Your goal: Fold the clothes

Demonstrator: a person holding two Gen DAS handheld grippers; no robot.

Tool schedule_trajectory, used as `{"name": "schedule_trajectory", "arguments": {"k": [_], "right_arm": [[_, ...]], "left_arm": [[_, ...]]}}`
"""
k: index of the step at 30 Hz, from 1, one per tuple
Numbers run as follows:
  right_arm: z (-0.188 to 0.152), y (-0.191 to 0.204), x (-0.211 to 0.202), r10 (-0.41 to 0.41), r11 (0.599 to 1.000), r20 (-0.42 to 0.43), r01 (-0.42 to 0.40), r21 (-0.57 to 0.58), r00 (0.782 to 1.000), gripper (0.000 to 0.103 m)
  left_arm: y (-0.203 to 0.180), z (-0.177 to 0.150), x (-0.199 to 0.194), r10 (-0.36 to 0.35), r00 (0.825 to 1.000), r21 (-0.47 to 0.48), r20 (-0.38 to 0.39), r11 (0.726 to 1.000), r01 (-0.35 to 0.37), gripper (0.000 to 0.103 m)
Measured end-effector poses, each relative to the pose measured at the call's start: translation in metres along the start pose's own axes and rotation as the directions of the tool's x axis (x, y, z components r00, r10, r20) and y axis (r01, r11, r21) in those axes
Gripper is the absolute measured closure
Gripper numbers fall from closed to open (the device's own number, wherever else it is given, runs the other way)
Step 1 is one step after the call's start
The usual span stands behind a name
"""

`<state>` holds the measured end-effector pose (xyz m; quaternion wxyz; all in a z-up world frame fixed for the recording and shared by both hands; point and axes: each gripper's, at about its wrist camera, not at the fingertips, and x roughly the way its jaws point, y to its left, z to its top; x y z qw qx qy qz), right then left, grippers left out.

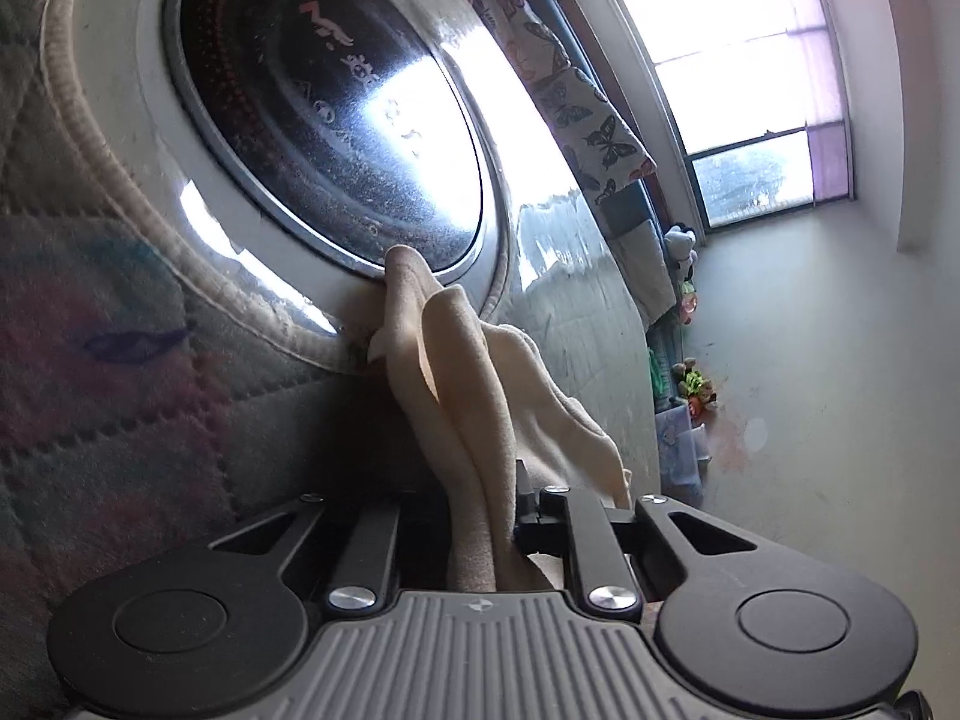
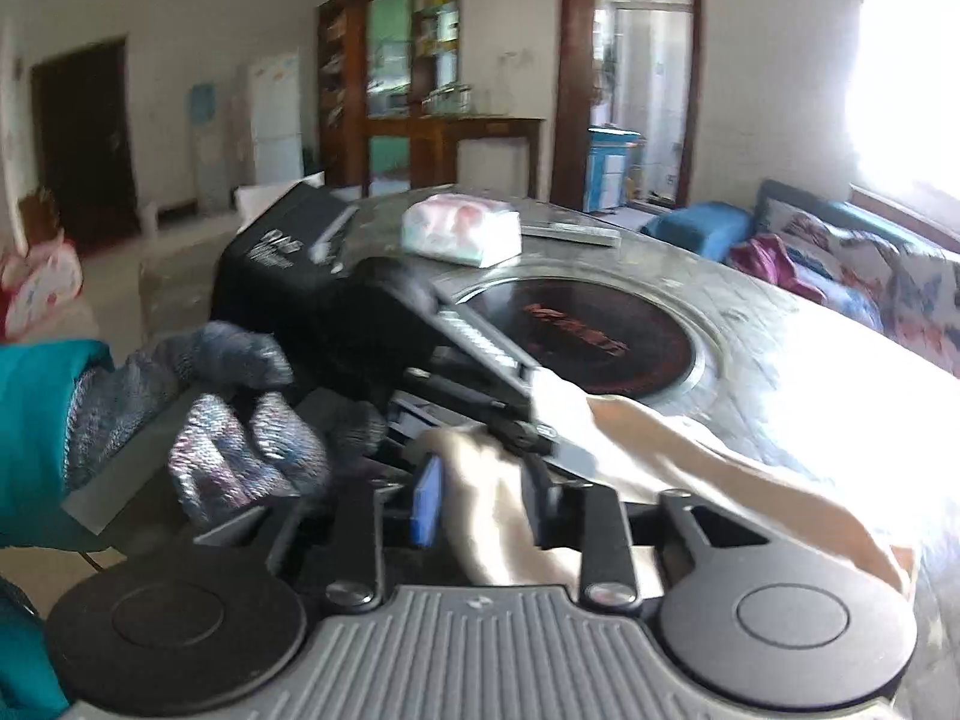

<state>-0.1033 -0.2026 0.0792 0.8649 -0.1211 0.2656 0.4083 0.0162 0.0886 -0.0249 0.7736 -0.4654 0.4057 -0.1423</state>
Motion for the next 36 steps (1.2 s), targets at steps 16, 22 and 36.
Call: {"name": "schedule_trajectory", "arguments": {"k": [16, 22, 36], "right_arm": [[-0.050, -0.169, -0.029, -0.352, 0.825, -0.115, 0.367, 0.431, 0.929, 0.054], [-0.071, -0.187, -0.033, -0.321, 0.796, -0.097, 0.325, 0.510, 0.942, 0.054], [-0.069, -0.180, -0.047, -0.293, 0.762, -0.020, 0.246, 0.599, 0.956, 0.093]], "left_arm": [[-0.023, -0.004, 0.004, 0.062, 0.998, 0.093, 0.007, 0.994, -0.062, 0.085], [-0.036, -0.010, 0.006, 0.097, 0.995, 0.145, 0.018, 0.984, -0.099, 0.085], [-0.090, -0.032, 0.016, 0.216, 0.970, 0.429, 0.115, 0.870, -0.245, 0.086]]}}
